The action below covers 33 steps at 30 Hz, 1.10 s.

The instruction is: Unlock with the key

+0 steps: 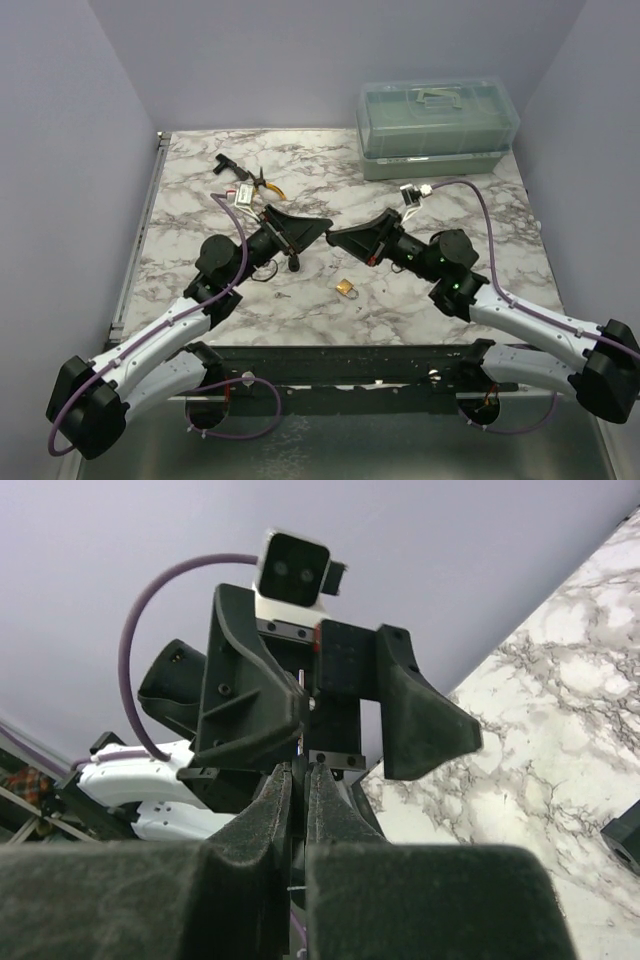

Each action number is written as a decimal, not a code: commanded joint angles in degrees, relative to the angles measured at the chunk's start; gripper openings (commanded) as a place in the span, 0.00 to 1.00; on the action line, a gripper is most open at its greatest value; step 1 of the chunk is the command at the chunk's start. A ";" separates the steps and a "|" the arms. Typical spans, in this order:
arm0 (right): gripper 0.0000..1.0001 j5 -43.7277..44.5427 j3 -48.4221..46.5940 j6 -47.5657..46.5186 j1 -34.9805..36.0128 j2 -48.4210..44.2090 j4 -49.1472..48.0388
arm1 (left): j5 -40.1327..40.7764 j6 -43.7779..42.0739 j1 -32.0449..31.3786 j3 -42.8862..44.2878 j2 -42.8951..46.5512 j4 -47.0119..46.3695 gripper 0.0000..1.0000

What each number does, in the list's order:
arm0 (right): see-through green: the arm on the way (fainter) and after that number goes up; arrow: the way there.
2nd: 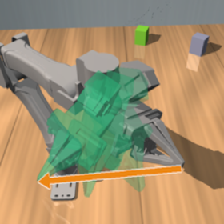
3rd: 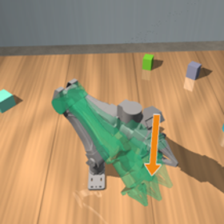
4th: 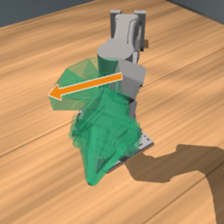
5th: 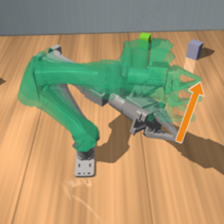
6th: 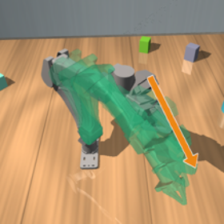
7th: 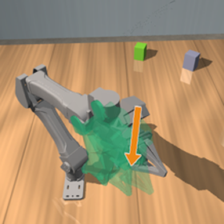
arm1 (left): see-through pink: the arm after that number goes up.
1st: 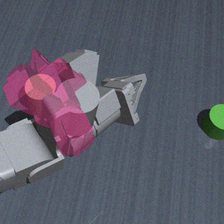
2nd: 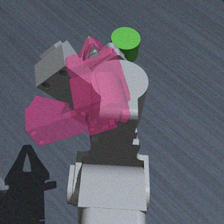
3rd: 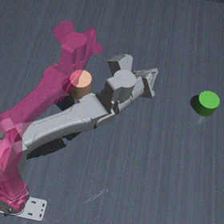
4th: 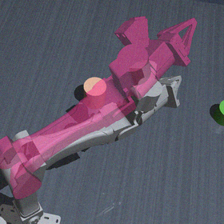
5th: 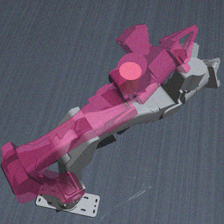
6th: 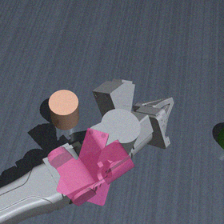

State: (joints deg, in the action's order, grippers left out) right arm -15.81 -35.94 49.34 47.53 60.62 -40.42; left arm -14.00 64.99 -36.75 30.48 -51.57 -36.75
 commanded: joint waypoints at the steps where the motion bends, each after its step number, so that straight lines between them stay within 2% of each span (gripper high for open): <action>1: 0.01 4.16 -1.82 -2.79 0.11 -3.00 6.34 | 2.93 -3.84 0.28 0.45 2.19 8.64 0.85; 6: 0.01 10.61 -1.91 -6.58 0.11 -6.90 18.44 | 9.46 -11.60 0.33 6.28 4.56 29.06 0.86; 10: 0.01 17.50 -1.80 -10.39 0.11 -9.76 28.71 | 18.04 -17.72 0.38 12.91 2.27 48.36 0.85; 13: 0.01 21.30 -1.26 -12.95 0.11 -12.07 34.67 | 22.00 -20.69 0.37 15.30 -0.32 55.99 0.84; 17: 0.01 24.84 -1.46 -15.35 0.11 -14.16 40.11 | 25.22 -22.55 0.35 18.45 -5.78 62.15 0.83; 23: 0.01 26.69 -1.39 -17.02 0.11 -15.30 46.87 | 26.21 -25.70 0.40 23.50 -17.97 67.21 0.66; 33: 0.01 28.26 0.34 -16.99 0.11 -18.26 50.41 | 29.88 -27.06 0.45 25.51 -28.30 67.86 0.66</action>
State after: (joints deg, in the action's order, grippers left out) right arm 10.07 -36.47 33.32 47.57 43.22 7.27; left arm 12.51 39.83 -36.69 53.21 -77.71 29.50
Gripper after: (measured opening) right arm 0.044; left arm 0.653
